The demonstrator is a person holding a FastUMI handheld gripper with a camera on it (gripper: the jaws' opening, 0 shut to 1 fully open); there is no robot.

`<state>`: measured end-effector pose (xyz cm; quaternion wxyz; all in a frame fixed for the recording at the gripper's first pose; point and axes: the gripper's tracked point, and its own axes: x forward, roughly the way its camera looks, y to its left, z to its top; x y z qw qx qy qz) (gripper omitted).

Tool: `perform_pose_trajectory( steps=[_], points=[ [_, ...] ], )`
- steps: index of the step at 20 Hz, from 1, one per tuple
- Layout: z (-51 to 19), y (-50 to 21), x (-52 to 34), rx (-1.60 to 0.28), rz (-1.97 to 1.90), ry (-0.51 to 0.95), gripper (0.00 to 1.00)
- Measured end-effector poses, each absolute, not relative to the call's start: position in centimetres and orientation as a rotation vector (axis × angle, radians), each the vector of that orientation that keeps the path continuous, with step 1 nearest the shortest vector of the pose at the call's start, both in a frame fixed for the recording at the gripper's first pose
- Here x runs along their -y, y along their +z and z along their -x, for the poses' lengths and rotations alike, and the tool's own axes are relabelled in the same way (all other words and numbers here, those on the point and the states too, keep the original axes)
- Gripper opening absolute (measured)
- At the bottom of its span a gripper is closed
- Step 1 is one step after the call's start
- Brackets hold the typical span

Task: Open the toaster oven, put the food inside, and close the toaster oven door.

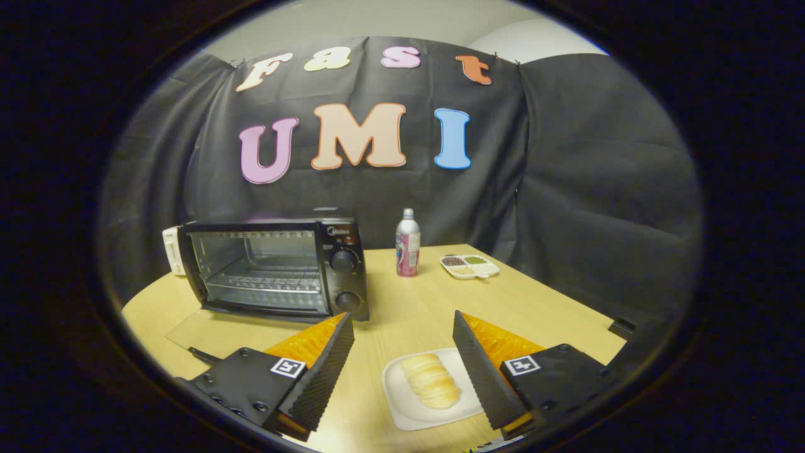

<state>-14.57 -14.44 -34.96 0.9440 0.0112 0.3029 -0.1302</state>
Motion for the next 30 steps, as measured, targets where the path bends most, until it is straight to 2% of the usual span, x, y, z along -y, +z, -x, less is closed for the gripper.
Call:
perform_pose_trajectory(
  steps=[16, 17, 21, 27, 30],
  points=[
    [18.7, -46.3, 17.3, -0.938, -0.075, -0.271, 0.99],
    [18.2, -46.0, 17.3, -0.918, -0.089, -0.270, 0.99],
    [18.0, -46.3, 16.5, -0.916, -0.098, -0.235, 0.87],
    [17.9, -46.1, 16.3, -0.908, -0.091, -0.221, 0.52],
    [17.9, -45.7, 15.7, -0.898, -0.173, -0.213, 0.52]
  ],
)
